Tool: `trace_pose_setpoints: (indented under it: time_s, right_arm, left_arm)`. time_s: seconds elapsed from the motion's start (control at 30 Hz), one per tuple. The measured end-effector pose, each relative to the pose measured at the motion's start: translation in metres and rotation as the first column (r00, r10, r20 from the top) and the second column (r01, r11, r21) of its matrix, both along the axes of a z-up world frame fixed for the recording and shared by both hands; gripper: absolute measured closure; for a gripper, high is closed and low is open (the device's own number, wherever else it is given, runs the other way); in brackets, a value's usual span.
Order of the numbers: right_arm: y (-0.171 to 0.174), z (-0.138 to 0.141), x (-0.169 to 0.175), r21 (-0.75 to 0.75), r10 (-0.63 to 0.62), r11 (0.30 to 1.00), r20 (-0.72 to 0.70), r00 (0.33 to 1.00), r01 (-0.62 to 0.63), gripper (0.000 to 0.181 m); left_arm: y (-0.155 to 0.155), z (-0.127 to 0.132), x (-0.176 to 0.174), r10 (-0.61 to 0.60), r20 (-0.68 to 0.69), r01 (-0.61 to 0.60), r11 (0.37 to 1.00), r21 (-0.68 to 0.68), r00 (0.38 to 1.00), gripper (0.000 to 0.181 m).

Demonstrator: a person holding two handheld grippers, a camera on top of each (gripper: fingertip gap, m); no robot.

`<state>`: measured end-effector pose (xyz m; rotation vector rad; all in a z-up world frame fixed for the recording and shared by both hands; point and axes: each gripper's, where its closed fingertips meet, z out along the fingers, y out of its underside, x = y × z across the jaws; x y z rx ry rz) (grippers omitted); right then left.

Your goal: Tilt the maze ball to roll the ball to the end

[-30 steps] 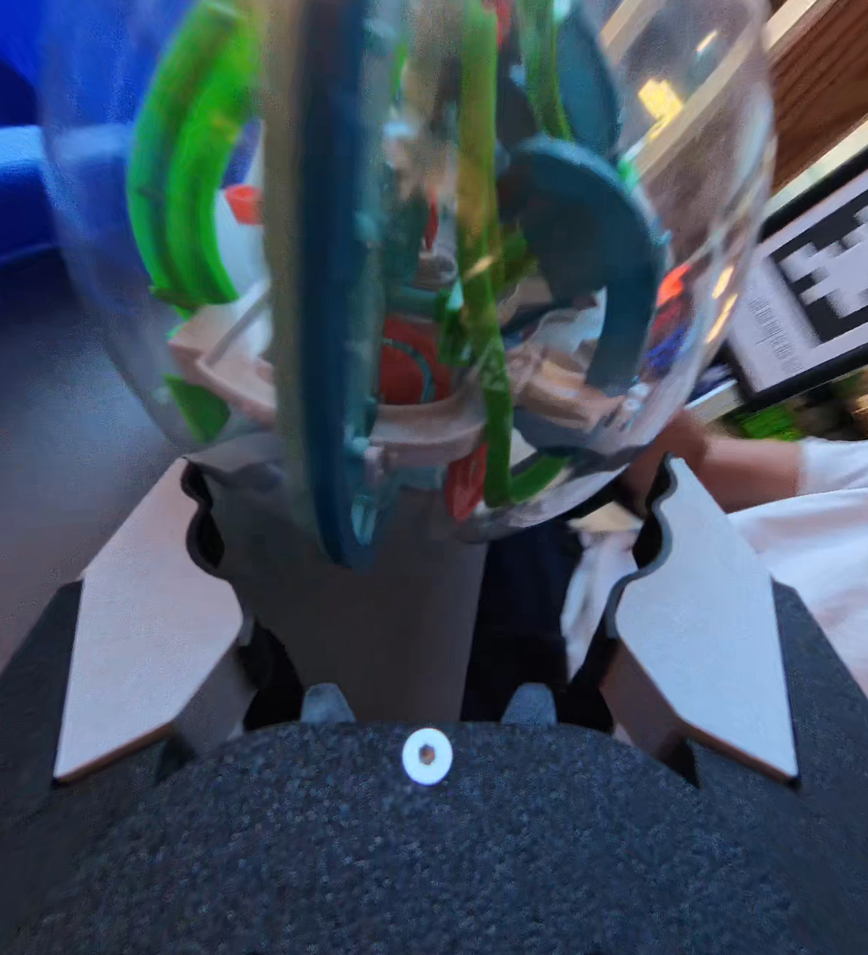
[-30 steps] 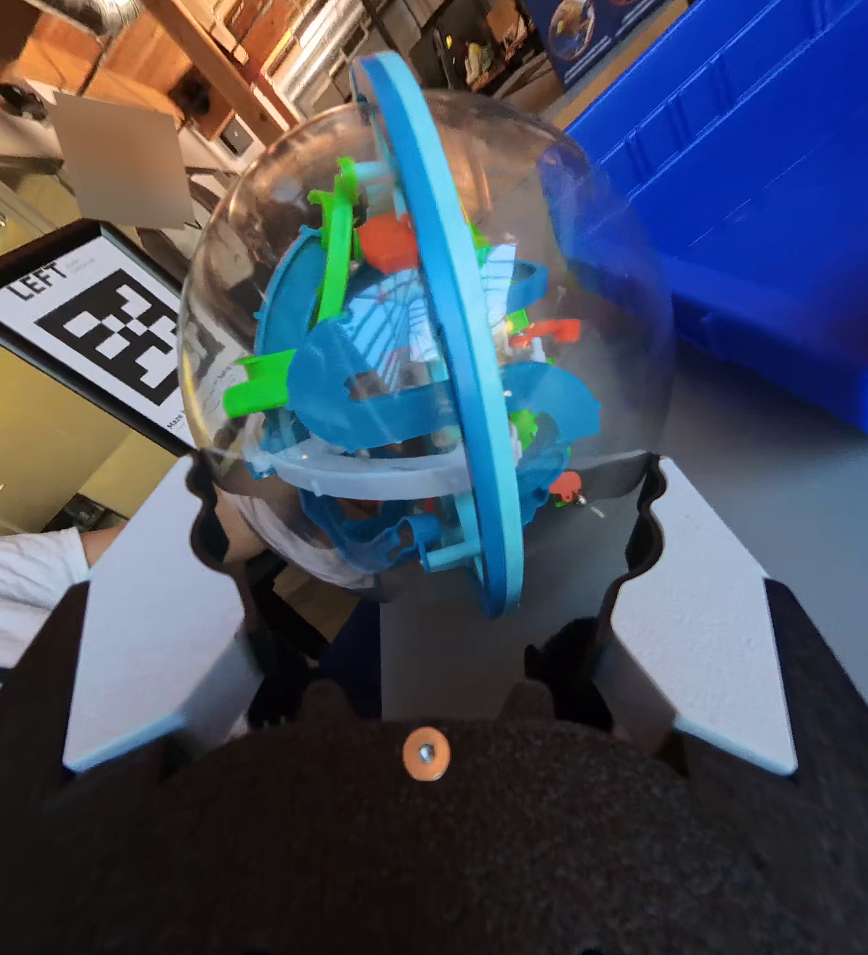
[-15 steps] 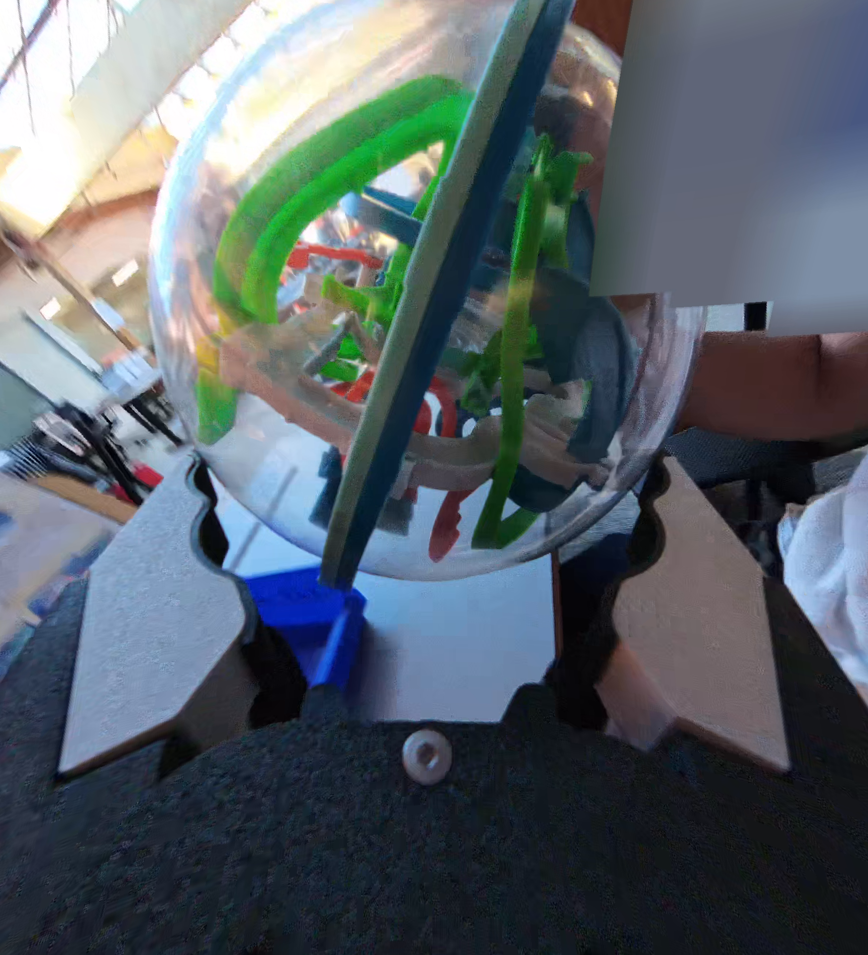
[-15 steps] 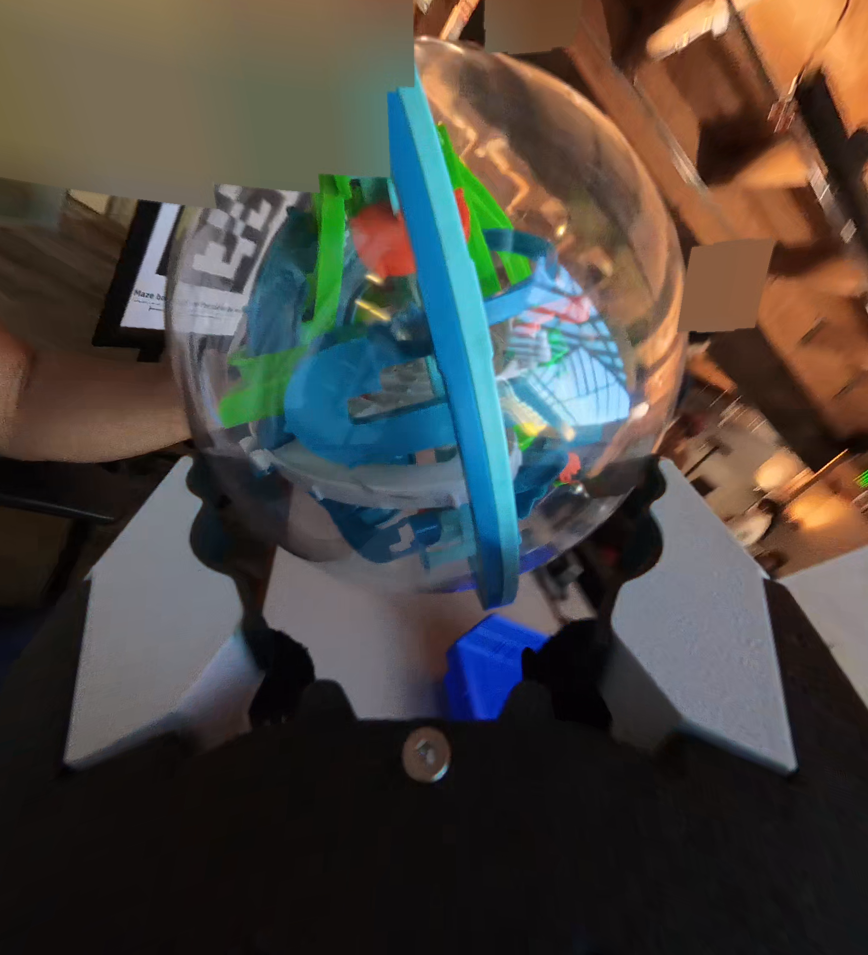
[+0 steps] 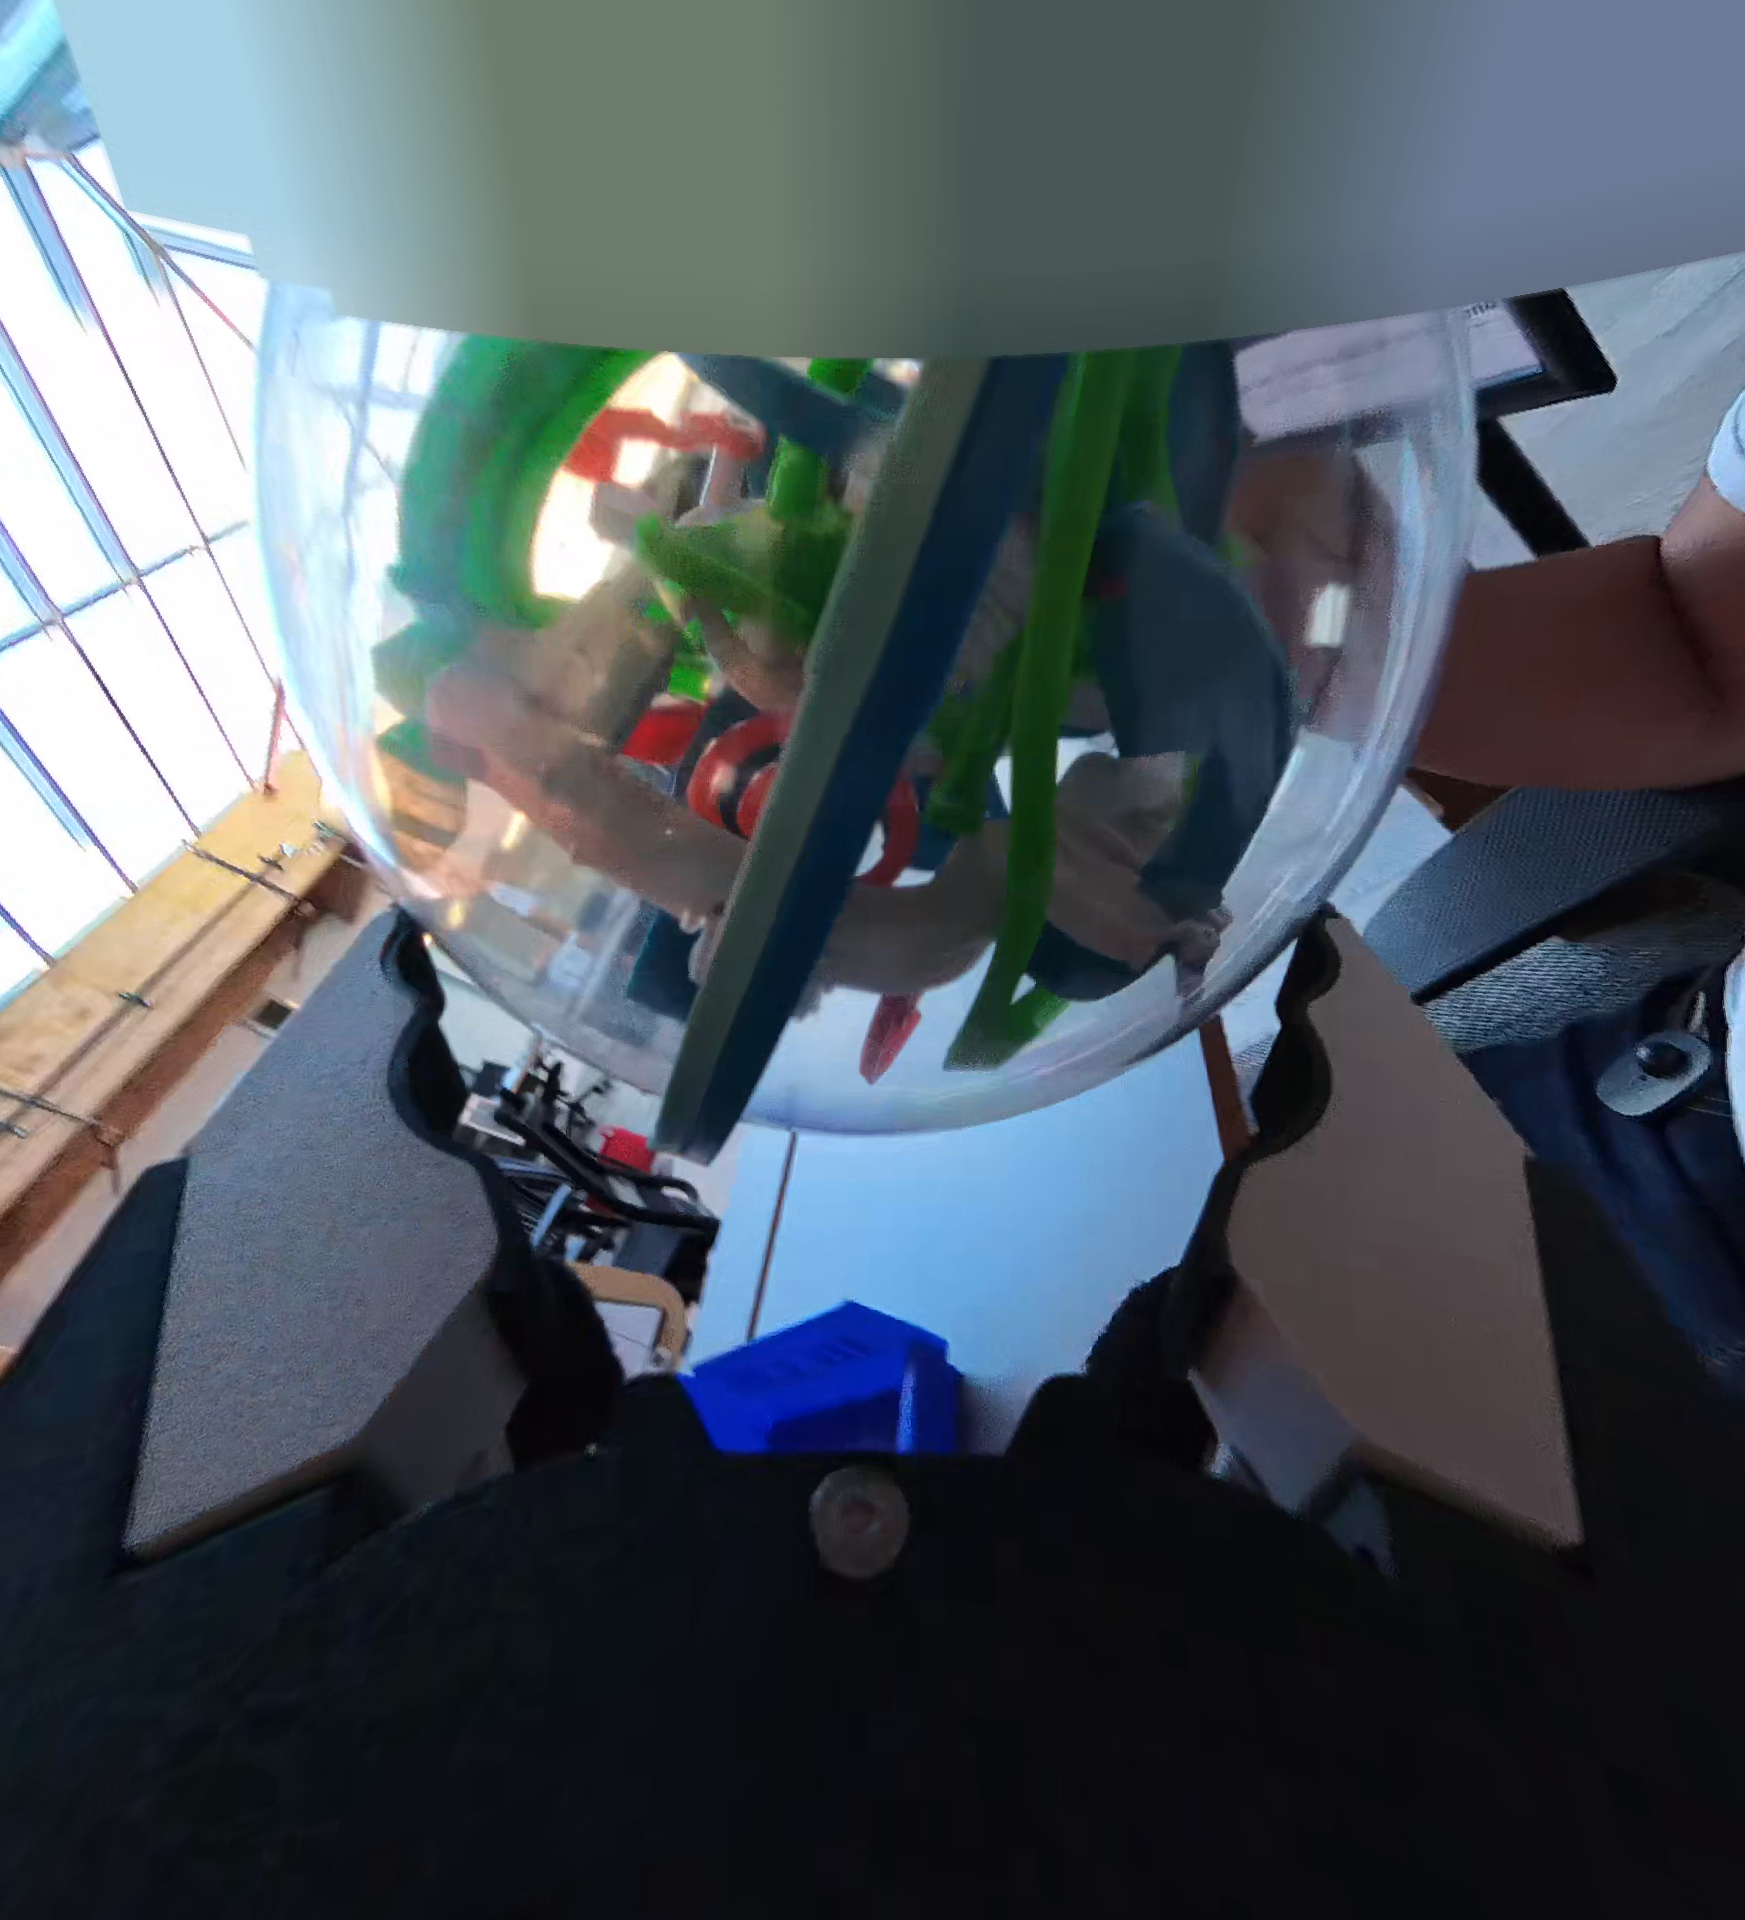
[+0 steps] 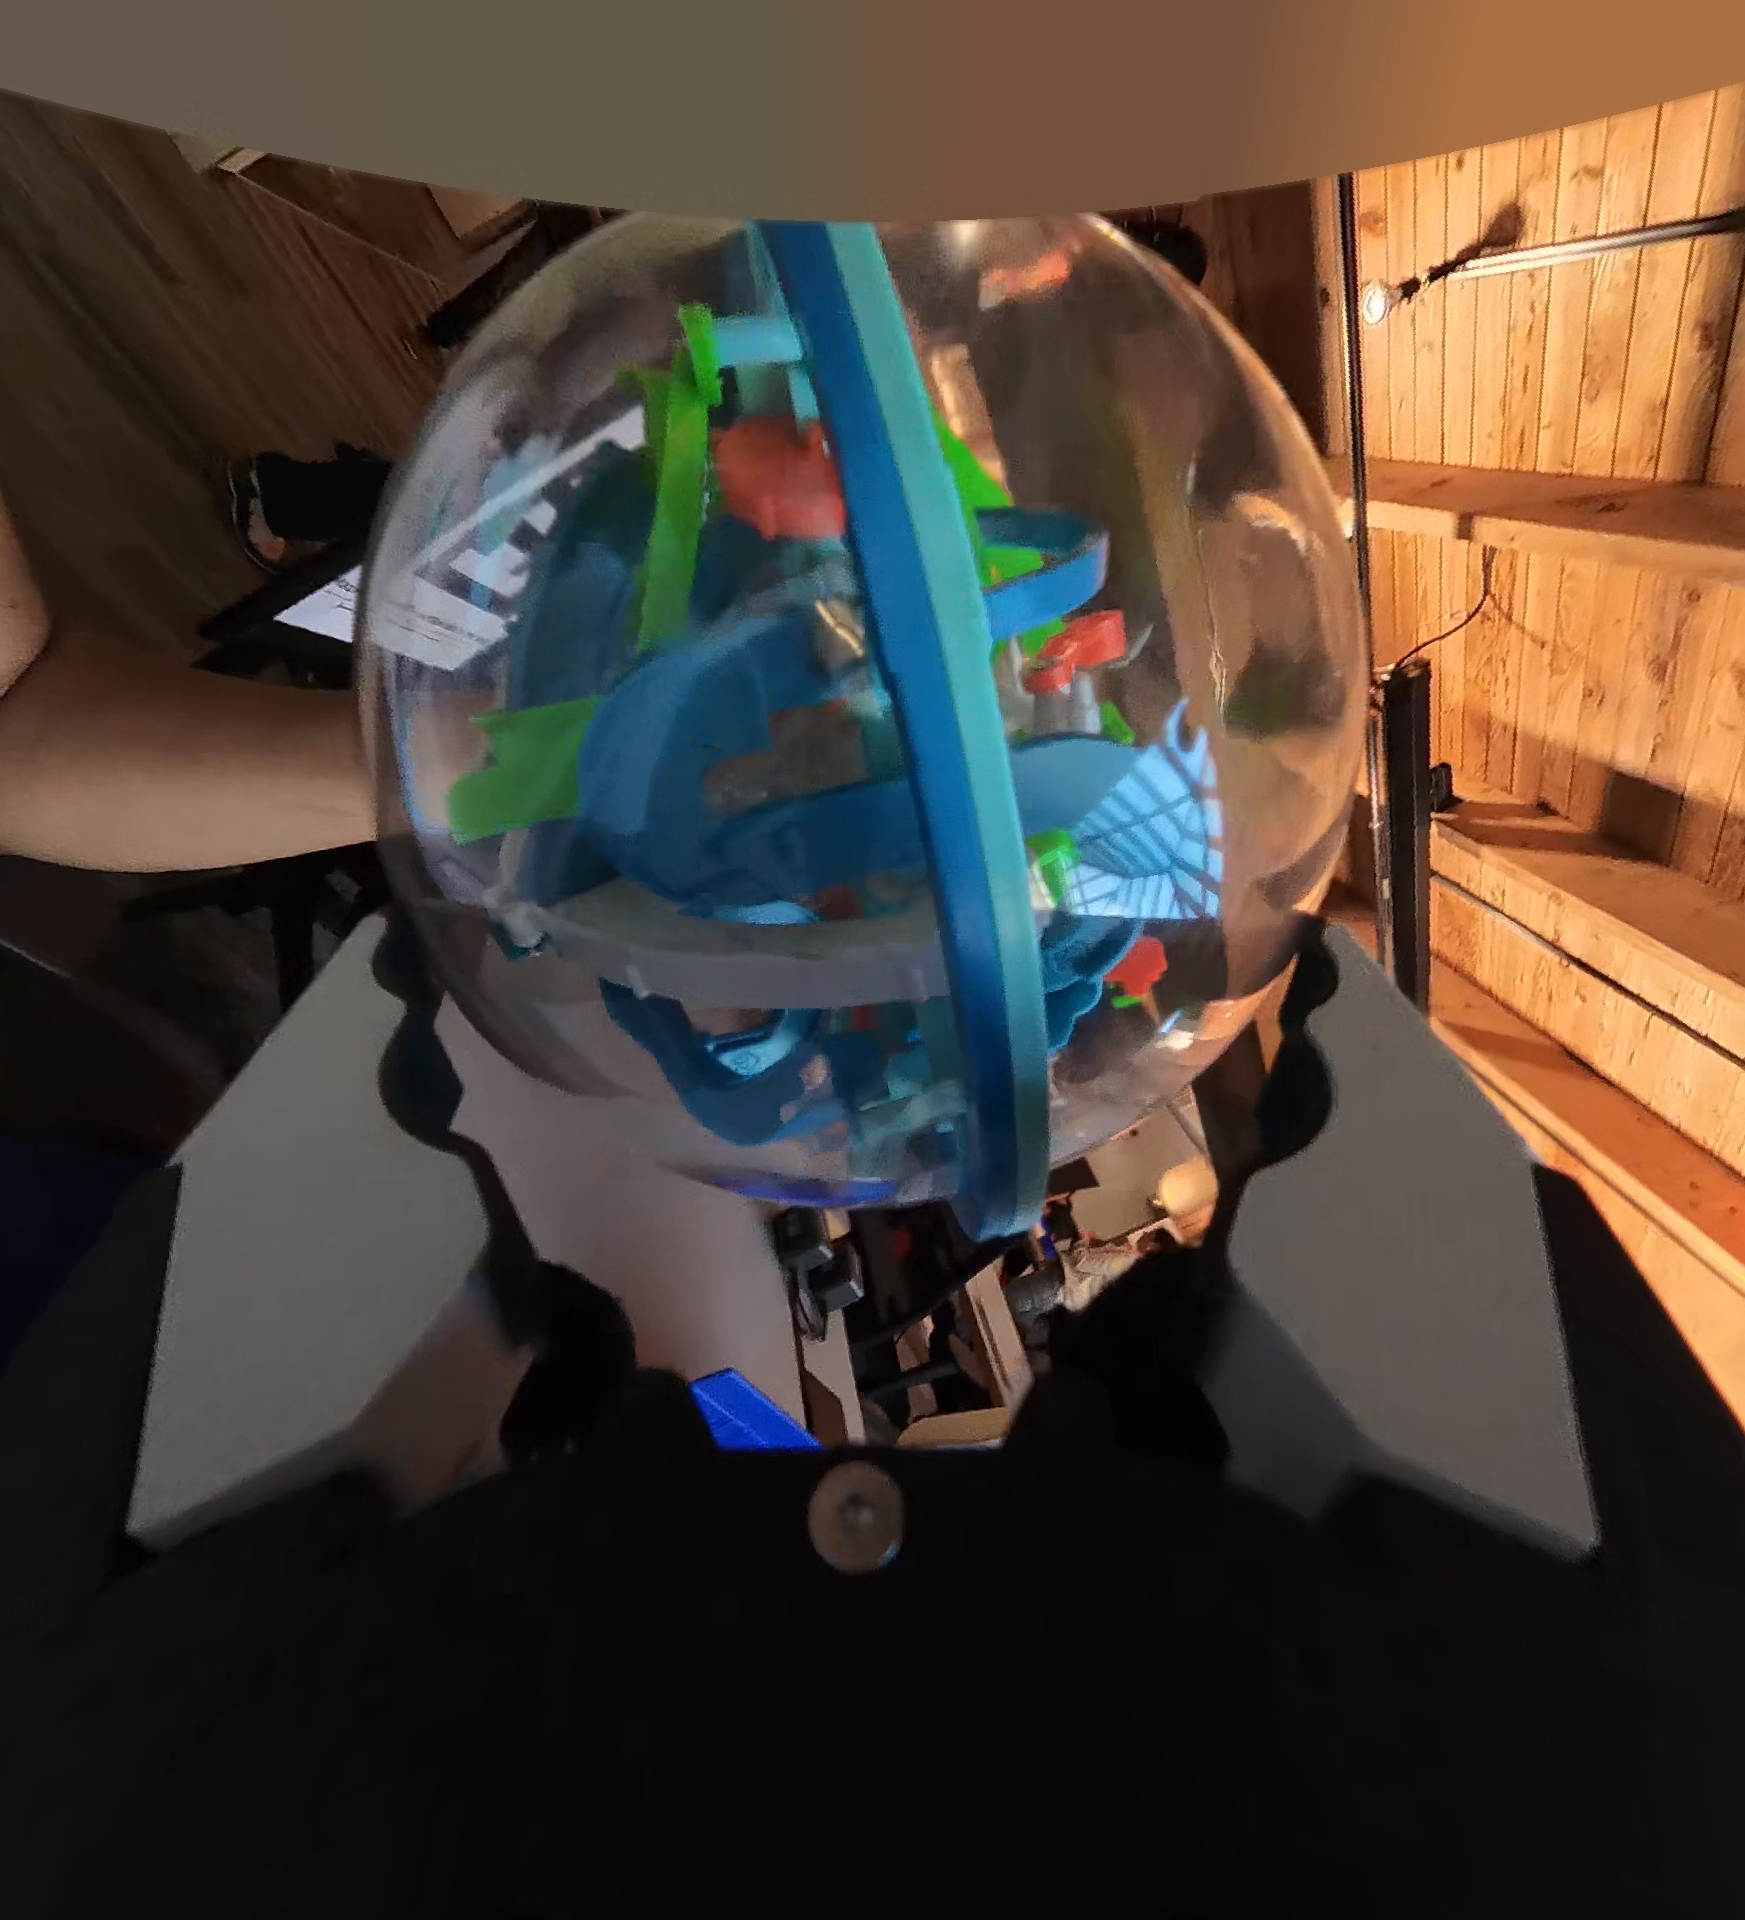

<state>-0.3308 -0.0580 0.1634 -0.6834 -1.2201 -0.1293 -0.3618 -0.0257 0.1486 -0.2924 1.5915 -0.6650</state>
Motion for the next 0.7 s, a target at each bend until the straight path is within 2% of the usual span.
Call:
trace_pose_setpoints:
  time_s: [0.07, 0.17, 0.2, 0.3, 0.37, 0.47, 0.63, 0.7]
  right_arm:
    - [0.003, -0.002, 0.000, 0.034, -0.019, 0.999, 0.024, 1.000, 0.018, 0.027]
    - [0.010, -0.004, 0.002, 0.016, -0.050, 0.999, 0.031, 0.998, 0.050, 0.027]
    - [0.014, -0.005, 0.002, -0.016, -0.053, 0.998, 0.019, 0.998, 0.053, 0.027]
    - [0.036, -0.012, 0.008, -0.278, -0.110, 0.956, -0.063, 0.992, 0.088, 0.027]
    - [0.034, -0.007, 0.003, -0.278, -0.085, 0.959, -0.106, 0.991, 0.052, 0.028]
    - [0.015, 0.012, -0.010, -0.214, 0.028, 0.974, -0.188, 0.982, -0.069, 0.027]
    - [0.033, 0.008, 0.004, -0.343, -0.037, 0.938, -0.241, 0.970, -0.049, 0.027]
    - [0.032, 0.010, 0.003, -0.338, -0.018, 0.938, -0.260, 0.966, -0.073, 0.028]
  left_arm:
    - [-0.005, 0.004, -0.005, -0.002, 0.050, -0.001, 0.998, 0.056, 0.999, 0.029]
    - [0.001, 0.002, -0.006, 0.050, 0.031, -0.051, 0.997, 0.065, 0.998, 0.029]
    - [0.004, 0.002, -0.006, 0.059, 0.012, -0.059, 0.998, 0.038, 0.998, 0.029]
    - [0.020, 0.000, -0.004, 0.062, -0.117, -0.080, 0.985, -0.155, 0.991, 0.029]
    - [0.025, -0.003, -0.004, 0.020, -0.151, -0.052, 0.976, -0.211, 0.988, 0.029]
    - [0.026, -0.009, -0.003, -0.050, -0.206, -0.009, 0.960, -0.279, 0.977, 0.030]
    - [0.029, 0.002, 0.001, -0.088, -0.168, 0.019, 0.926, -0.377, 0.982, 0.030]
    - [0.030, 0.000, 0.001, -0.087, -0.190, 0.005, 0.919, -0.393, 0.978, 0.031]
